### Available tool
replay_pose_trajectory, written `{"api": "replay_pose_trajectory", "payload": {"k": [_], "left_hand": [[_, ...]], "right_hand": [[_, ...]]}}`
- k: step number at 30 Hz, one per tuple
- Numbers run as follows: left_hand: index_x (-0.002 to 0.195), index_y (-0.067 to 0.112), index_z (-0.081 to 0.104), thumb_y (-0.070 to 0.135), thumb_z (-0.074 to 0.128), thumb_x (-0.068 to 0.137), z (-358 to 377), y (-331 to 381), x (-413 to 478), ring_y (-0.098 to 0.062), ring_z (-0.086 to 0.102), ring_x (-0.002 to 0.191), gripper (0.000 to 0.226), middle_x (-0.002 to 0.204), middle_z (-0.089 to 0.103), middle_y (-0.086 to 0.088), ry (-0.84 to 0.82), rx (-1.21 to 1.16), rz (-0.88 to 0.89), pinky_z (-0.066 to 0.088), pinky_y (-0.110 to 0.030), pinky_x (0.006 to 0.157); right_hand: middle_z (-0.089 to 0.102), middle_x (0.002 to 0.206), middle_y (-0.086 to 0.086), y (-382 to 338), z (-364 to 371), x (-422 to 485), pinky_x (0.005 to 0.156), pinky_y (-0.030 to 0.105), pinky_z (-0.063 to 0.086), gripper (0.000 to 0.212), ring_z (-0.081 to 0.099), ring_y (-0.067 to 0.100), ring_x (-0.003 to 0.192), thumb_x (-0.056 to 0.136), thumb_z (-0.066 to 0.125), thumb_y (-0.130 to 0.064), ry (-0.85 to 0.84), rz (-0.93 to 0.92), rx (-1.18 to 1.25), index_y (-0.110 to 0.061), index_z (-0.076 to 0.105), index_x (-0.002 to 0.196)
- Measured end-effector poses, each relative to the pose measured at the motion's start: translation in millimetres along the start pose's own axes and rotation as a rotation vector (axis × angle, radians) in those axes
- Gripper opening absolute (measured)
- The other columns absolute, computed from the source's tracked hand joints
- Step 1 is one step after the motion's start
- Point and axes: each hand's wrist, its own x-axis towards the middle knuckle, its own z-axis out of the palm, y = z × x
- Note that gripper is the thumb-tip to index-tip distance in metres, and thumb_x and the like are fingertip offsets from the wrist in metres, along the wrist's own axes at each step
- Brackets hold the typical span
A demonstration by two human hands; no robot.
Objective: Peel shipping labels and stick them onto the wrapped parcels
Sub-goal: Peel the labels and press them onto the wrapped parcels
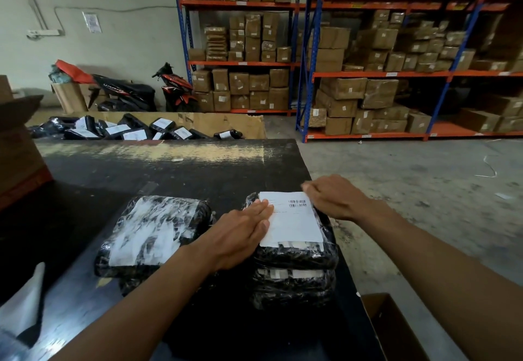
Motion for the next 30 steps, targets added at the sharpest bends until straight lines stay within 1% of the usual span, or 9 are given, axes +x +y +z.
{"api": "replay_pose_trajectory", "payload": {"k": [3, 9, 11, 13, 14, 18, 24, 27, 30], "left_hand": [[0.154, 0.016, 0.022, 0.034, 0.024, 0.106, -1.2, -0.4, -1.9, -0.006, 0.013, 0.148, 0.051, 0.162, 0.015, 0.003, -0.003, 0.008, -0.003, 0.009, -0.021, 0.118], [0.155, 0.016, 0.020, 0.031, 0.023, 0.107, -0.8, -0.8, -1.6, -0.006, 0.010, 0.148, 0.050, 0.163, 0.012, 0.003, -0.012, -0.014, 0.005, 0.006, -0.017, 0.115], [0.155, 0.017, 0.019, 0.032, 0.023, 0.107, -0.1, -1.4, -0.5, -0.005, 0.009, 0.148, 0.051, 0.163, 0.011, 0.005, -0.025, -0.026, -0.003, 0.003, -0.013, 0.112], [0.155, 0.019, 0.017, 0.034, 0.023, 0.107, 0.4, -1.9, 0.0, -0.003, 0.008, 0.147, 0.051, 0.163, 0.009, 0.006, -0.034, -0.032, -0.010, 0.001, -0.013, 0.111], [0.155, 0.019, 0.017, 0.035, 0.023, 0.107, 0.8, -2.5, -0.3, -0.003, 0.009, 0.147, 0.051, 0.162, 0.009, 0.007, -0.031, -0.031, -0.015, 0.001, -0.014, 0.111], [0.155, 0.019, 0.017, 0.036, 0.023, 0.106, 0.8, -5.9, -3.8, -0.004, 0.011, 0.147, 0.052, 0.162, 0.009, 0.007, -0.036, -0.026, -0.023, 0.005, -0.018, 0.115], [0.155, 0.019, 0.016, 0.036, 0.023, 0.106, 0.0, -1.6, 0.6, -0.008, 0.012, 0.148, 0.052, 0.163, 0.009, 0.006, -0.062, -0.011, -0.040, 0.006, -0.025, 0.118], [0.155, 0.022, 0.017, 0.040, 0.023, 0.106, -1.8, -3.6, -1.5, -0.012, 0.015, 0.149, 0.053, 0.162, 0.009, 0.007, -0.070, -0.002, -0.062, 0.011, -0.036, 0.122], [0.155, 0.022, 0.016, 0.039, 0.022, 0.106, -1.5, -4.6, -3.2, -0.011, 0.014, 0.149, 0.053, 0.162, 0.009, 0.008, -0.082, 0.000, -0.050, 0.011, -0.035, 0.122]], "right_hand": [[0.067, 0.105, 0.023, -13.2, 12.4, 5.0, 0.090, 0.043, 0.046, 0.048, 0.062, 0.035, 0.096, 0.106, 0.022, -0.029, -0.024, -0.047, 0.048, -0.001, 0.061, 0.113], [0.061, 0.079, 0.015, 21.1, 2.1, -17.8, 0.073, 0.041, 0.041, 0.043, 0.051, 0.026, 0.069, 0.105, 0.025, -0.026, -0.009, 0.097, -0.050, -0.003, 0.051, 0.079], [0.067, 0.112, 0.010, 13.7, 1.4, -25.4, 0.089, 0.040, 0.041, 0.042, 0.059, 0.024, 0.095, 0.106, 0.026, -0.028, -0.017, 0.057, -0.032, -0.007, 0.062, 0.102], [0.037, 0.155, 0.004, -7.9, 1.6, -33.8, 0.116, 0.038, 0.024, 0.050, 0.034, 0.023, 0.143, 0.107, 0.024, -0.036, -0.034, -0.014, 0.021, -0.012, 0.040, 0.148], [0.023, 0.161, 0.000, -18.8, 2.1, -37.9, 0.119, 0.035, 0.014, 0.053, 0.019, 0.018, 0.149, 0.107, 0.022, -0.040, -0.067, -0.053, 0.057, -0.015, 0.027, 0.154], [0.015, 0.163, -0.002, -18.9, 4.3, -64.8, 0.119, 0.029, 0.005, 0.055, 0.012, 0.010, 0.150, 0.106, 0.015, -0.042, -0.201, -0.103, 0.071, -0.019, 0.019, 0.156], [0.029, 0.160, 0.007, -19.9, -11.8, -85.9, 0.115, 0.025, 0.013, 0.049, 0.023, 0.019, 0.148, 0.109, 0.017, -0.029, -0.098, -0.023, -0.005, -0.011, 0.041, 0.148], [0.024, 0.162, 0.004, -39.0, 3.3, -70.1, 0.118, 0.027, 0.010, 0.050, 0.018, 0.014, 0.149, 0.108, 0.017, -0.034, -0.140, -0.117, 0.039, -0.015, 0.028, 0.154], [0.025, 0.161, -0.001, -19.2, 4.4, -78.6, 0.119, 0.028, 0.010, 0.048, 0.019, 0.010, 0.148, 0.108, 0.017, -0.032, -0.152, -0.121, 0.038, -0.019, 0.028, 0.154]]}}
